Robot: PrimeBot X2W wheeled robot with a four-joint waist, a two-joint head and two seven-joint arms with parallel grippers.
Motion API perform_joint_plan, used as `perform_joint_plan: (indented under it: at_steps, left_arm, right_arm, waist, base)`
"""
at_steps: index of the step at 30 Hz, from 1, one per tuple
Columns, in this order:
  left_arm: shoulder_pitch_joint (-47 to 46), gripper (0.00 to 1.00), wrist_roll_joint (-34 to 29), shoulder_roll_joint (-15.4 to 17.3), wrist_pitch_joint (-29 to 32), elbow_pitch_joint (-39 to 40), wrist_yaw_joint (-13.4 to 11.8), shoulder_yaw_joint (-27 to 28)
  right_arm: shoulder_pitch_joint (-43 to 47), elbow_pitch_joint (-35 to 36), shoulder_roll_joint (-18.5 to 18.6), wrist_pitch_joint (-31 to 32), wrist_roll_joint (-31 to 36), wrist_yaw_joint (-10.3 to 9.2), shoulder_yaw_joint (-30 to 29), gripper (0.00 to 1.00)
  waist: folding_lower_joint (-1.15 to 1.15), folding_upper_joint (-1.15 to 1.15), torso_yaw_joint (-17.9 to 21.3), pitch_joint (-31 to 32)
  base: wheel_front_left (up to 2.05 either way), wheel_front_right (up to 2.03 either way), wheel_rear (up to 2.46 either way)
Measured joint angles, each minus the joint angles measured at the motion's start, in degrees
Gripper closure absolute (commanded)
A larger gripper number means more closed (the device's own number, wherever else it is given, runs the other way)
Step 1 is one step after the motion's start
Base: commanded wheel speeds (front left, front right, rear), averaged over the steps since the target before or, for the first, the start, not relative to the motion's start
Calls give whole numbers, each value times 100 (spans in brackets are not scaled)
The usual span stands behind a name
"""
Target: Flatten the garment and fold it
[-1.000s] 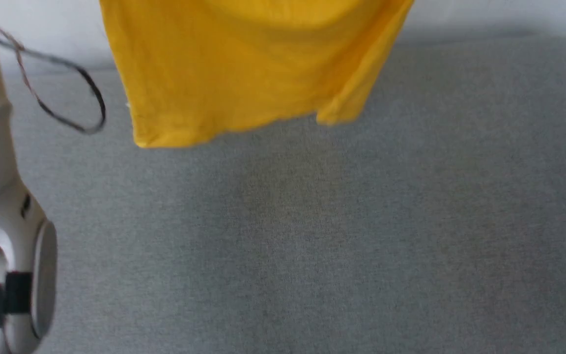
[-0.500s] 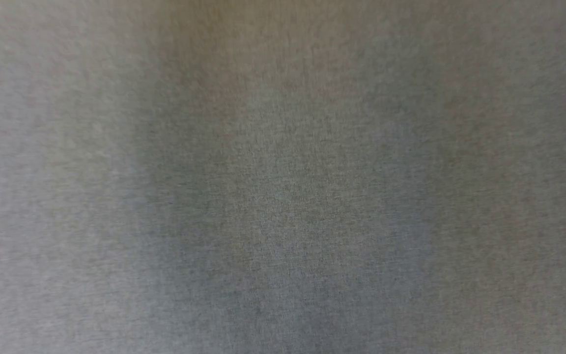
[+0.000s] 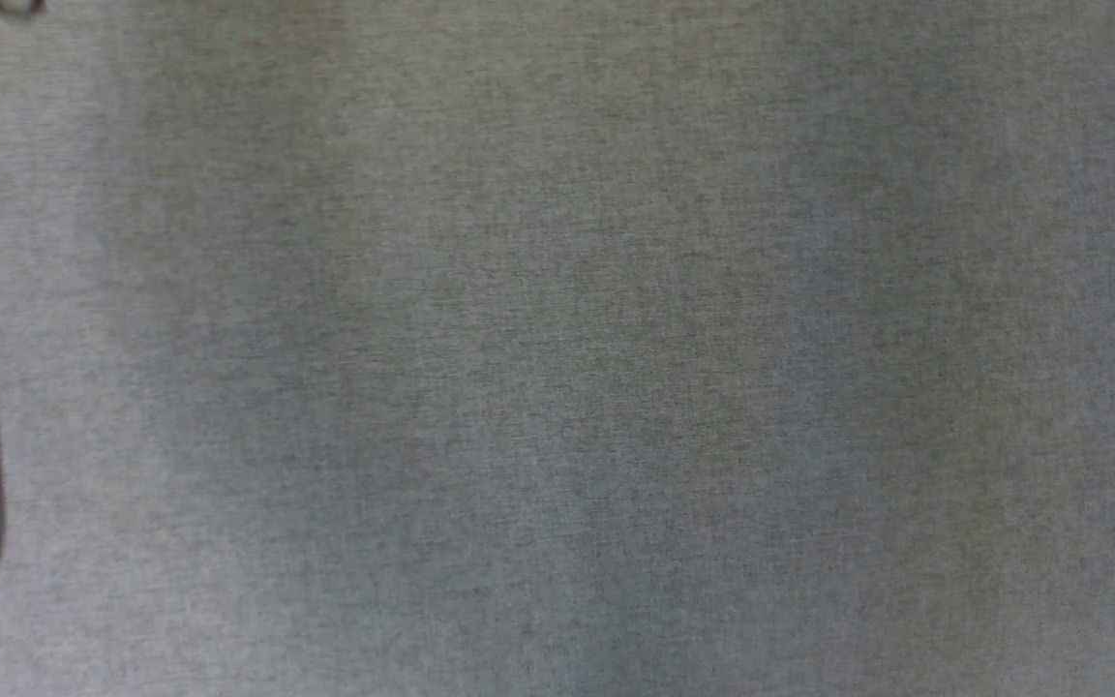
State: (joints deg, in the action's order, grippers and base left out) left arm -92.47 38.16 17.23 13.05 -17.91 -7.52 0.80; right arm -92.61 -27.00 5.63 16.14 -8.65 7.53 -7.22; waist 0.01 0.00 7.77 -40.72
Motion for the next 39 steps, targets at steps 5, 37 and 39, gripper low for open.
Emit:
perform_joint_plan:
  at_steps: [5, 37, 39]
  left_arm:
    - [1022, 100, 267, 83, 499, 839, -20, 122]
    - [10233, 100, 658, -256, 1376, 4188, -57, 723]
    - [10420, 100, 660, -259, 1365, 4191, -55, 740]
  right_arm:
    - [638, 665, 232, 338, -570, 0, 358, 100]
    - [8724, 4442, -259, 1695, -2476, 0, -1315, 100]
    - [8903, 4417, -258, 1695, -2514, 0, -1357, 100]
  waist:
    - [-1, 0, -103, 246]
    - [-2, 0, -538, 3123]
    - [-3, 0, -548, 3195]
  base:
    - [0, 0, 0]
    - [0, 0, 0]
    - [0, 0, 0]
